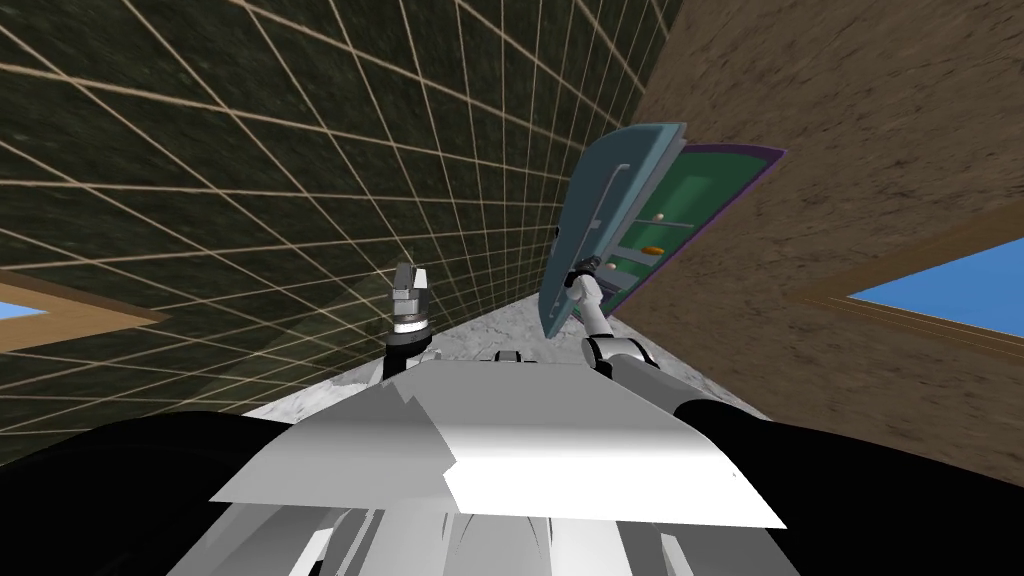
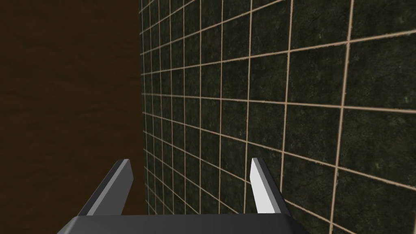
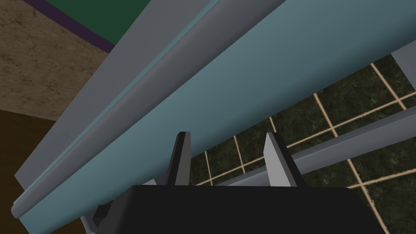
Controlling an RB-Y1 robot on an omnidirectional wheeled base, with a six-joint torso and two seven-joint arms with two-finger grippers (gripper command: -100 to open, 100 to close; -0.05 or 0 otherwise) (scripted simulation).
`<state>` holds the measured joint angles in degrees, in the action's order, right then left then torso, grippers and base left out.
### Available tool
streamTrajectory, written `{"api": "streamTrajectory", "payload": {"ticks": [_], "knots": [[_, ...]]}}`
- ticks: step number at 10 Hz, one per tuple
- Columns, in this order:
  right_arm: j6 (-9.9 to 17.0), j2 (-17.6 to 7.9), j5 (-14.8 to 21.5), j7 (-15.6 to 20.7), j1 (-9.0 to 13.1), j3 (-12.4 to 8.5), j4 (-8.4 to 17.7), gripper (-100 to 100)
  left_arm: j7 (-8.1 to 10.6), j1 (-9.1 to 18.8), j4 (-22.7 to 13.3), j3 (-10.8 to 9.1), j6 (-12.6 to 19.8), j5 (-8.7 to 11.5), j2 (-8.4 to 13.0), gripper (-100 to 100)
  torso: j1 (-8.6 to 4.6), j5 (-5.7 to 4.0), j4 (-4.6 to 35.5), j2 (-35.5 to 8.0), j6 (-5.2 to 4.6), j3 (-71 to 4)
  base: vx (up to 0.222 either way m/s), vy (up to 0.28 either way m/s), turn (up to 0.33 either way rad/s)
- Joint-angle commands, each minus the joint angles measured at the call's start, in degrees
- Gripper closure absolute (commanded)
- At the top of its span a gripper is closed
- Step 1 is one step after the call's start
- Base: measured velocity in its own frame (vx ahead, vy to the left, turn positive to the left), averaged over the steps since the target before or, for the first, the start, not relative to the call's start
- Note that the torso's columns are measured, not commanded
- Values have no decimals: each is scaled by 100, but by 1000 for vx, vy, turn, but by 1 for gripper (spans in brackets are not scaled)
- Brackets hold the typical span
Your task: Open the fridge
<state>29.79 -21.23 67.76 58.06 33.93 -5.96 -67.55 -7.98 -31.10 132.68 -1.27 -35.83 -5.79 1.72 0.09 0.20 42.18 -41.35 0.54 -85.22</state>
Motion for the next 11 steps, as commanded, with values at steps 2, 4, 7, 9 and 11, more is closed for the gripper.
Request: {"api": "streamTrajectory", "payload": {"ticks": [2,4,7,9,11], "knots": [[383,29,213,48,42,-139,-38,100,0,0,1,0,0,0,0,0,-13,-3,0,-22,-14,14,101,292,-11],[461,66,188,100,-48,-168,-121,100,0,-1,0,0,0,0,0,0,-9,-6,2,-22,-27,15,97,257,-22],[855,113,357,147,-86,-289,-179,100,0,0,0,-1,0,0,1,0,-46,-23,-5,-25,-38,18,118,181,-8],[1031,129,442,167,-99,-344,-204,100,0,0,0,-1,0,0,1,0,-32,-13,-11,3,-16,-2,143,220,-4],[1207,145,528,187,-112,-400,-229,100,0,-1,1,0,0,0,0,0,4,-2,-14,22,-7,-15,164,293,-1]]}}
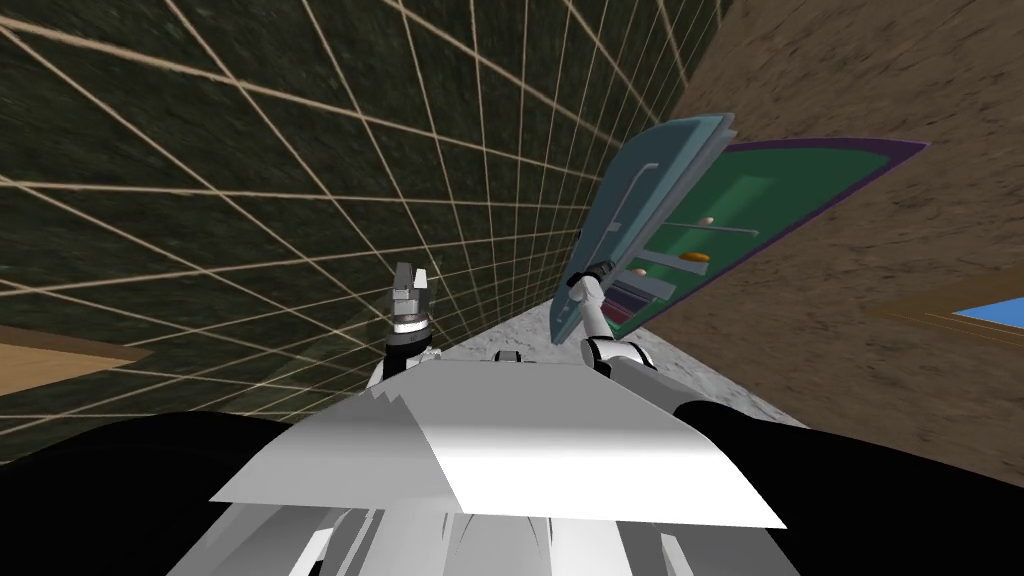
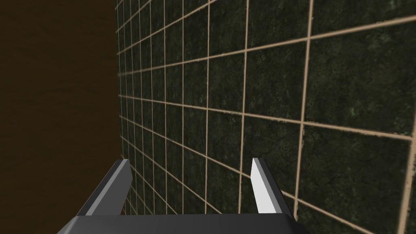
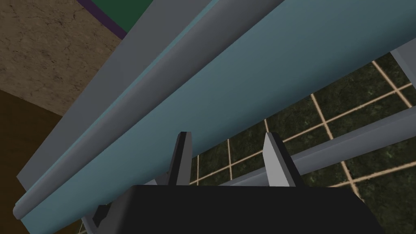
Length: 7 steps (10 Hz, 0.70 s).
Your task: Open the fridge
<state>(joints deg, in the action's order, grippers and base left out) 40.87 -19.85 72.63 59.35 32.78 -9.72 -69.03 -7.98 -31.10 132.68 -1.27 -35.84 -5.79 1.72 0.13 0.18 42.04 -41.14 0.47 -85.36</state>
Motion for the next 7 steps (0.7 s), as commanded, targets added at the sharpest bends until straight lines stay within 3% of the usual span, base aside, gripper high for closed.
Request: {"api": "streamTrajectory", "payload": {"ticks": [1,4,5,6,7], "knots": [[276,22,127,78,-10,-79,-106,100,0,0,0,-1,0,0,1,0,-35,-3,7,-11,-2,6,193,219,14],[628,54,299,118,-37,-191,-156,100,0,0,0,-1,0,0,1,0,-66,-4,13,-1,-8,-2,163,249,14],[628,54,299,118,-37,-191,-156,100,0,0,0,-1,0,0,1,0,-56,-7,14,-15,-16,7,139,198,11],[689,115,222,299,67,-217,-147,-100,0,0,0,-1,0,0,1,0,-72,-9,17,-27,-20,13,26,83,14],[707,116,190,397,148,-239,-142,-100,0,1,0,-2,0,0,3,0,-92,-25,23,-75,-34,45,-42,-16,40]]}}
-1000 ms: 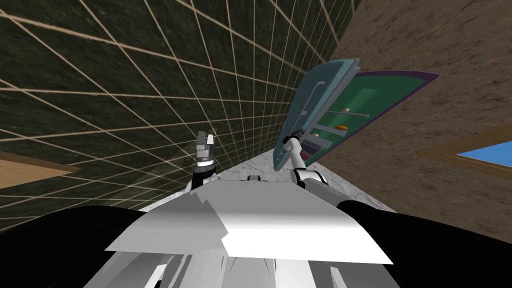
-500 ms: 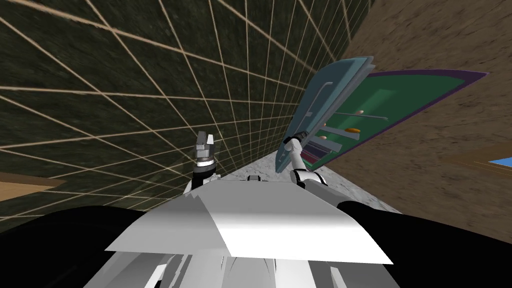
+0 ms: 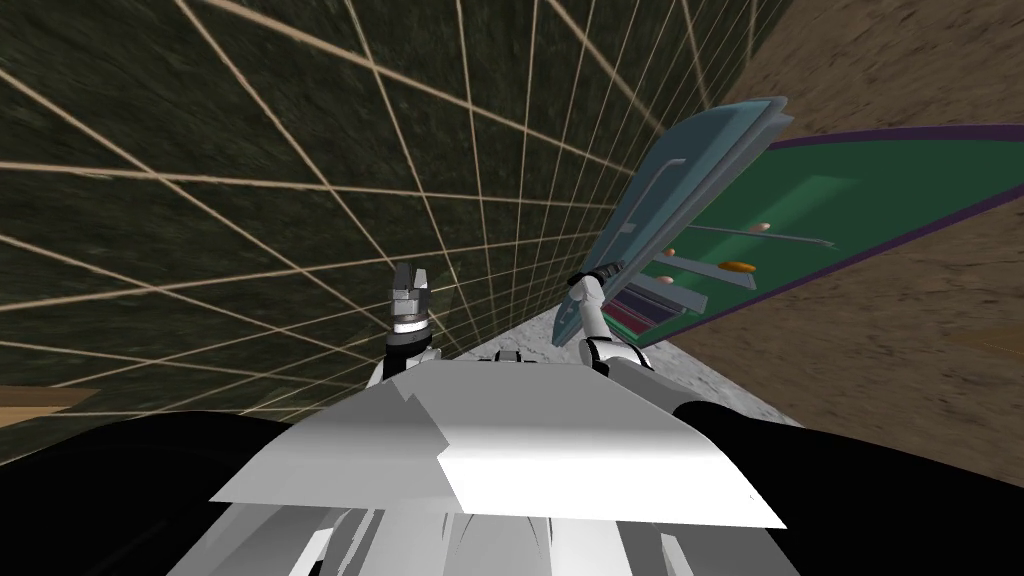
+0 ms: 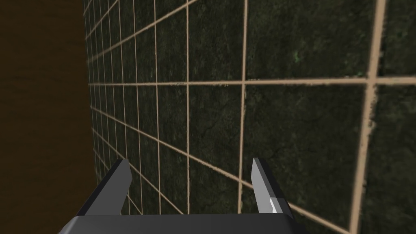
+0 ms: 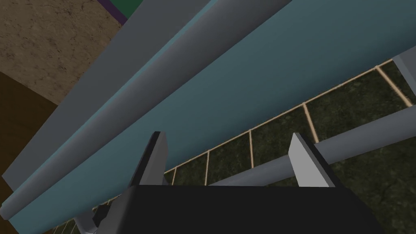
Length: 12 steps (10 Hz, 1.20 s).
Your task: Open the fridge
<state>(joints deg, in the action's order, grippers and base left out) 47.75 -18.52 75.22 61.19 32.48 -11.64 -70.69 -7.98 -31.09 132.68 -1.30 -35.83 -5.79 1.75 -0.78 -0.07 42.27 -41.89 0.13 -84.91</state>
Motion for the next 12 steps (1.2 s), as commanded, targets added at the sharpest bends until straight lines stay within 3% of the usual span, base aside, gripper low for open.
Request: {"api": "streamTrajectory", "payload": {"ticks": [1,5,7,8,9,12], "knots": [[36,-15,-102,311,259,-69,29,-100,0,1,-1,0,0,0,0,0,-2,-10,9,-44,-13,34,-69,-36,39],[108,-10,-228,701,582,-157,50,-100,0,1,-1,-1,1,0,1,0,90,31,14,-14,-4,14,-43,-30,0],[125,-8,-260,799,663,-179,55,-100,0,1,-1,0,0,0,0,0,83,26,11,-2,-2,9,-13,-5,24],[132,23,-261,740,587,-168,100,-100,0,1,0,0,0,0,0,0,79,31,23,-12,-4,14,-10,5,5],[139,31,-270,774,588,-169,97,0,0,1,0,0,0,0,0,0,74,20,14,-24,-11,23,0,0,0],[142,37,-269,770,585,-166,98,0,0,1,-1,0,0,0,0,0,71,5,2,-37,-14,32,0,0,0]]}}
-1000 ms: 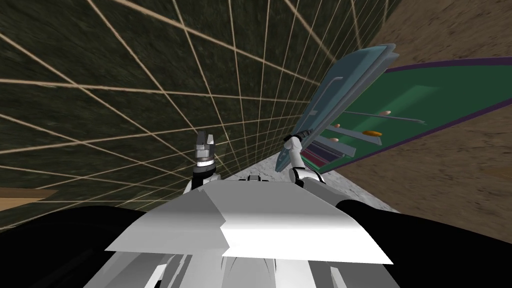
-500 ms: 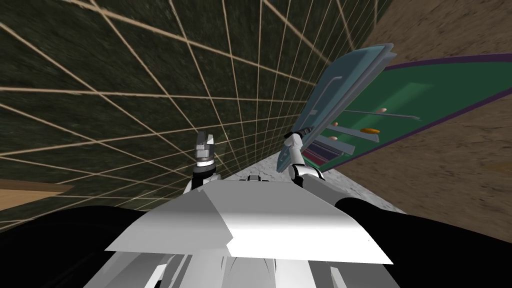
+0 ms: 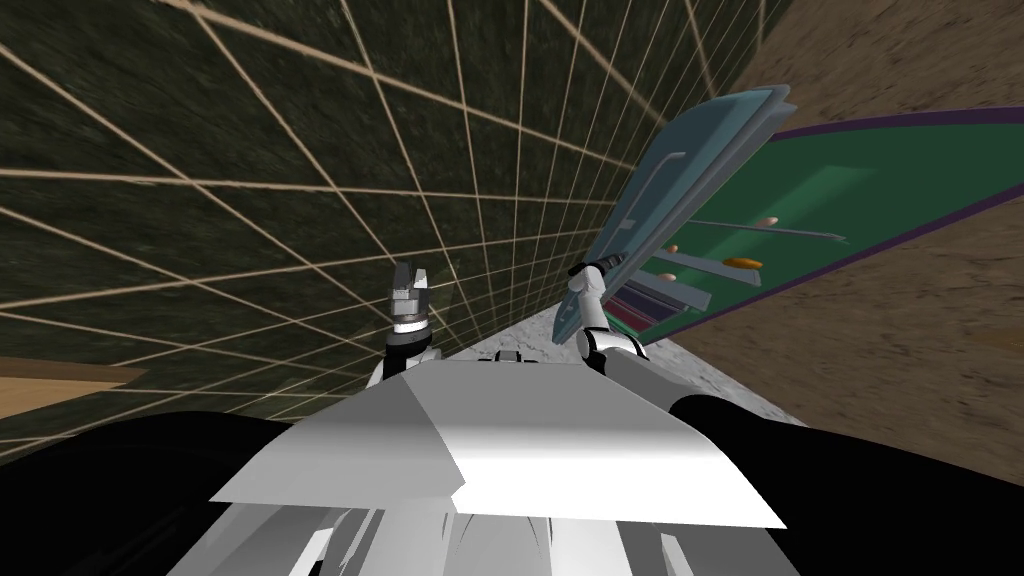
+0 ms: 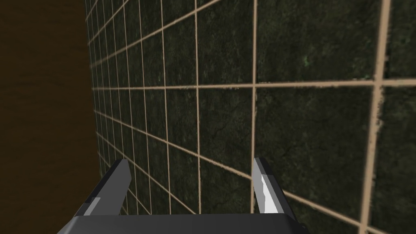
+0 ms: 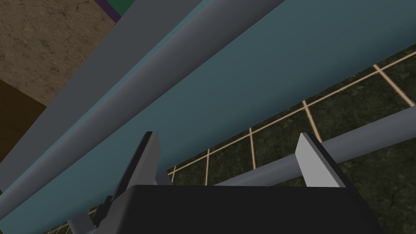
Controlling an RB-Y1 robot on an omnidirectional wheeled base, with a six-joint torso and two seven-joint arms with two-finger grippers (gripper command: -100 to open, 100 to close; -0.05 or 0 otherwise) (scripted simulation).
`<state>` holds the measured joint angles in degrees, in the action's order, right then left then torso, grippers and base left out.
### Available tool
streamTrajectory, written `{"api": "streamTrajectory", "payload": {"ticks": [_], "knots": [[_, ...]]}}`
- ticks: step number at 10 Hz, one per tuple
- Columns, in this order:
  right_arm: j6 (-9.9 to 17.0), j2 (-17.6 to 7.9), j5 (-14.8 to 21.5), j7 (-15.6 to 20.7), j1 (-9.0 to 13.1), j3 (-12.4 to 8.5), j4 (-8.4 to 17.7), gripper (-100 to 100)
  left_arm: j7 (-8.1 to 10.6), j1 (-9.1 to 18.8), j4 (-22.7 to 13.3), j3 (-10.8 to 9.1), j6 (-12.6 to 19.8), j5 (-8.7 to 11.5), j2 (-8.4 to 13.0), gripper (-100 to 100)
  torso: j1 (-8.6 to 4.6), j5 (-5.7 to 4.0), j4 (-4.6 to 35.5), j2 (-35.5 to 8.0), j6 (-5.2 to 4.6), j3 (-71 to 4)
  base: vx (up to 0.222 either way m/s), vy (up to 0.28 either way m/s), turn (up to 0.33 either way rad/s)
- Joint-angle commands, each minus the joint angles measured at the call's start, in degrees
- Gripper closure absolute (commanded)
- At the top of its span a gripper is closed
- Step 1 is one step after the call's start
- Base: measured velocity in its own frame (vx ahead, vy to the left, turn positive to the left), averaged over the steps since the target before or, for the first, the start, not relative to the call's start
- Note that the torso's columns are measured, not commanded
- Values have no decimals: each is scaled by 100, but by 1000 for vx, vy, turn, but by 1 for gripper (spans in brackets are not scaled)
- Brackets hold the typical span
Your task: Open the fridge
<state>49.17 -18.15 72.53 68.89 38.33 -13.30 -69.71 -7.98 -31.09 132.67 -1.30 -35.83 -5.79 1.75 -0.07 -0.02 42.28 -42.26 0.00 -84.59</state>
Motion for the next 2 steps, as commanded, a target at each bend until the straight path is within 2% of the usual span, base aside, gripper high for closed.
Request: {"api": "streamTrajectory", "payload": {"ticks": [1,2], "knots": [[0,0,0,0,0,0,0,0,0,0,0,0,0,0,0,0,2,0,0,0,0,0,0,0,0],[0,1,0,0,0,1,-1,0,0,0,0,0,0,0,0,0,4,1,-1,-1,0,1,0,0,0]]}}
